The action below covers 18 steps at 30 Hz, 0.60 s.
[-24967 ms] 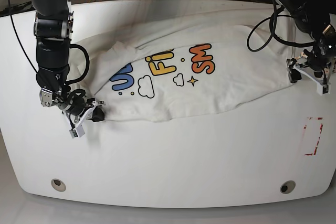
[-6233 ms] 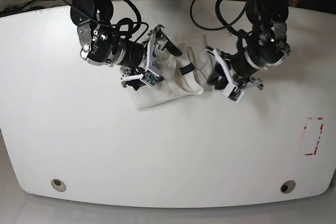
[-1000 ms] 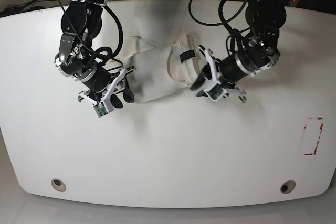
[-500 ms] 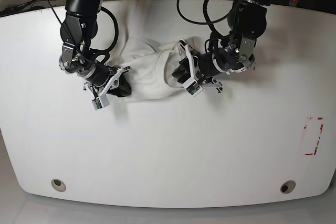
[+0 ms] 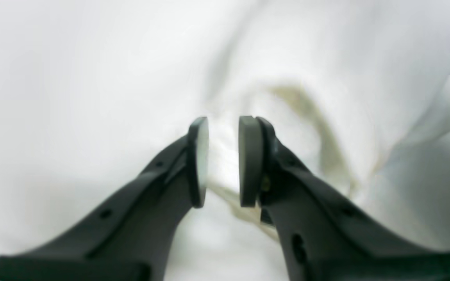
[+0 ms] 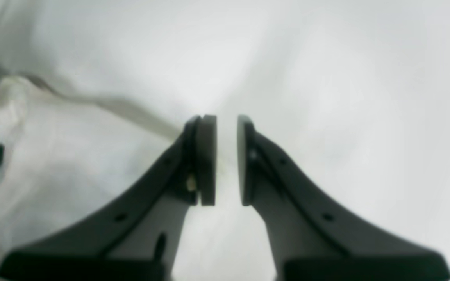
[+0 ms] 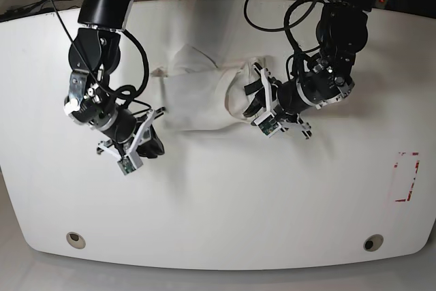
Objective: Fold the T-shirt properly
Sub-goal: 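Spread the bundle's ends apart with both grippers to flatten it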
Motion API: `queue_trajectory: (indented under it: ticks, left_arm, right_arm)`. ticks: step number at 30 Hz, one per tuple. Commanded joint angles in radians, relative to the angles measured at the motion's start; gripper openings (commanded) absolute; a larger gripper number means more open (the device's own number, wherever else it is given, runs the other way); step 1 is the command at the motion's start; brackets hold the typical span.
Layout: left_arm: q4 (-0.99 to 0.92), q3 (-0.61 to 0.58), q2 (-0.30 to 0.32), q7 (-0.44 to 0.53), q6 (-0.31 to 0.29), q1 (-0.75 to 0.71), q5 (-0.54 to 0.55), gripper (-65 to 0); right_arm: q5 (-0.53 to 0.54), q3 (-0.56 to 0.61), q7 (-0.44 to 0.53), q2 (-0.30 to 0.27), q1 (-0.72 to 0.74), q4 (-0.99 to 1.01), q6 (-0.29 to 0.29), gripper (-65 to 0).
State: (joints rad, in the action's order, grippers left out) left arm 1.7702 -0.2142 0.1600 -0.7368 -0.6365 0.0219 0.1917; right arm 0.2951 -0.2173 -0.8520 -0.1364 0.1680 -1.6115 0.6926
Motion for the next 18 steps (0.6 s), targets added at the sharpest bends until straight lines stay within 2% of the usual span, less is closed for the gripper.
queue_trajectory:
  ticks: [1, 4, 6, 11, 18]
  left_arm:
    - [0.090, 0.012, -0.003, -0.031, -0.003, -0.009, 0.015, -53.6]
    - [0.147, 0.028, -0.003, -0.079, -0.035, -0.060, 0.015, -53.6]
    - [0.153, 0.029, -0.003, -0.096, -0.062, -0.086, 0.015, -53.6]
    - [0.148, 0.032, -0.003, -0.126, -0.062, -0.167, 0.010, -53.6]
    - [-0.010, 0.029, -0.003, -0.119, -0.062, -0.198, 0.009, -53.6]
  right_arm:
    - [-0.006, 0.037, 0.021, -0.030, 0.061, 0.055, 0.006, -56.9]
    - [-0.060, 0.101, 0.044, -0.036, 0.117, 0.178, 0.006, -56.9]
    - [-0.104, 0.135, 0.096, -0.039, 0.138, 0.251, 0.006, -56.9]
    - [-0.216, 0.178, 0.236, -0.042, 0.152, 0.380, 0.006, -56.9]
    - [-0.253, 0.178, 0.238, -0.072, 0.098, 0.357, 0.006, -56.9]
